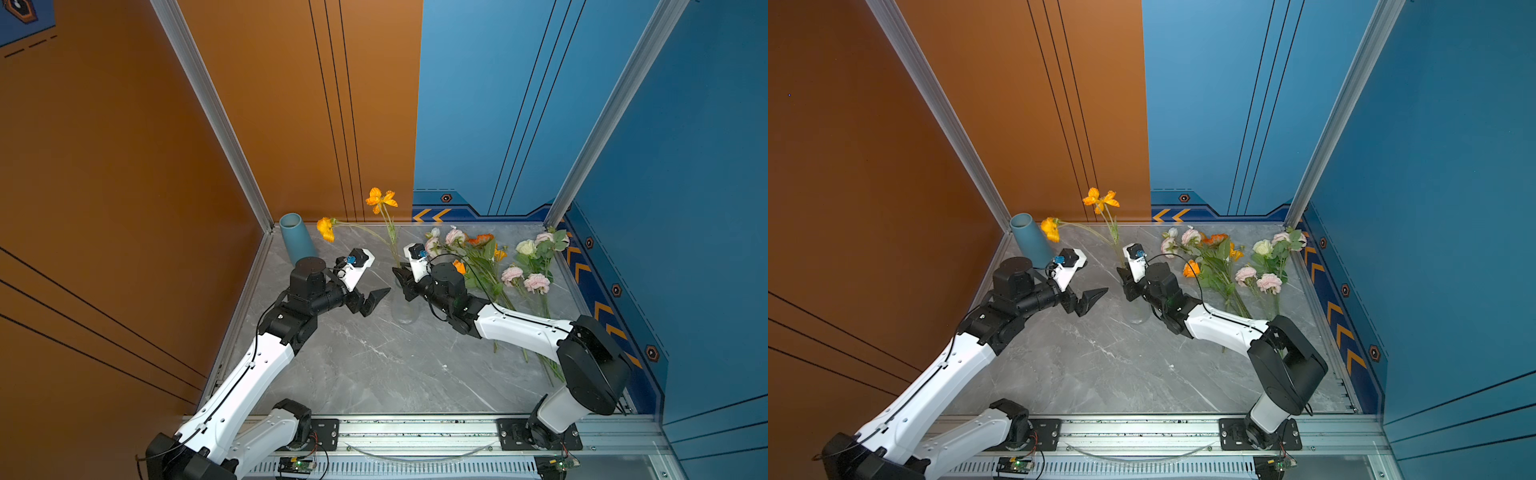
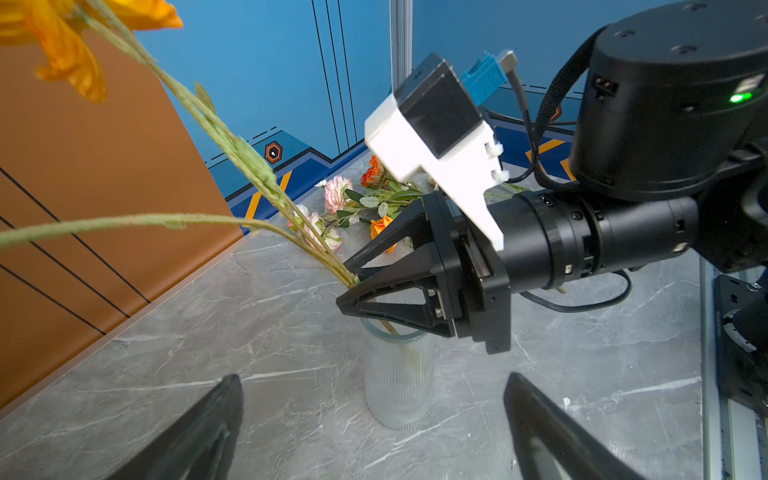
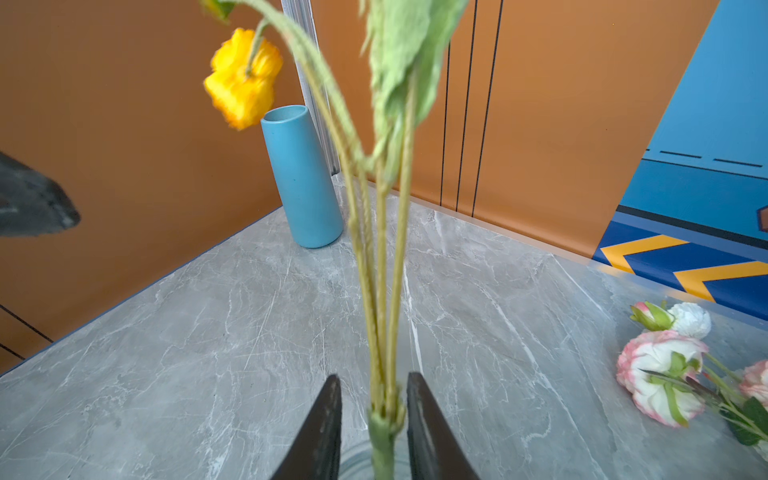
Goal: Arrange the flowers into the vase
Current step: 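Lower the poppy stems into the vase and open the right gripper, then withdraw the right gripper and reach down to the pink rose stems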
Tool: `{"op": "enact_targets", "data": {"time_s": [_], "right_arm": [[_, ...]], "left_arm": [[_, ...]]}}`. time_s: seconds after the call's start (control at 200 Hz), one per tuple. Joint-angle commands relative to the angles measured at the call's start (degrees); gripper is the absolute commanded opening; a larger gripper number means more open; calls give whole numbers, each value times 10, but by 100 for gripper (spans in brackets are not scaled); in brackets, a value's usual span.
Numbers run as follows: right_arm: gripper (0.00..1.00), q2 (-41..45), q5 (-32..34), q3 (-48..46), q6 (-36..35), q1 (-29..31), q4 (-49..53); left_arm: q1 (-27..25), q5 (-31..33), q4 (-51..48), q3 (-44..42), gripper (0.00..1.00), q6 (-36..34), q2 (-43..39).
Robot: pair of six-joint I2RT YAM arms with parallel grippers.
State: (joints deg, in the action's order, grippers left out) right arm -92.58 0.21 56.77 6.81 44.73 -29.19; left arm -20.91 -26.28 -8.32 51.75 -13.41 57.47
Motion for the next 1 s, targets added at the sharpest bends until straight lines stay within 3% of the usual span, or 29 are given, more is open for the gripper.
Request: {"op": "enact_targets", "data": {"time_s": [0.0, 0.33, 0.496, 0.646, 0.791, 0.906, 0.996], "right_arm": [[32, 28, 8, -16, -5, 4, 4], [54, 94, 40, -45, -8, 5, 53], [75, 142, 74, -57, -3, 3, 112], [89, 195, 126, -70, 31, -8, 201], [92, 250, 156, -67, 66, -41, 336], [89, 278, 153, -47, 92, -132, 467], [86, 301, 136, -41, 100, -208, 541]], "left_arm": [[3, -19, 5, -1, 98, 8, 3], [-13, -27, 5, 0, 98, 8, -2], [-69, -6, 2, -3, 98, -5, -2], [-139, 71, 10, -19, 98, -30, -1], [-200, 121, 15, -28, 98, -51, 9], [-246, 153, 36, -34, 98, -43, 20], [-287, 221, 60, -36, 98, -23, 32]]}}
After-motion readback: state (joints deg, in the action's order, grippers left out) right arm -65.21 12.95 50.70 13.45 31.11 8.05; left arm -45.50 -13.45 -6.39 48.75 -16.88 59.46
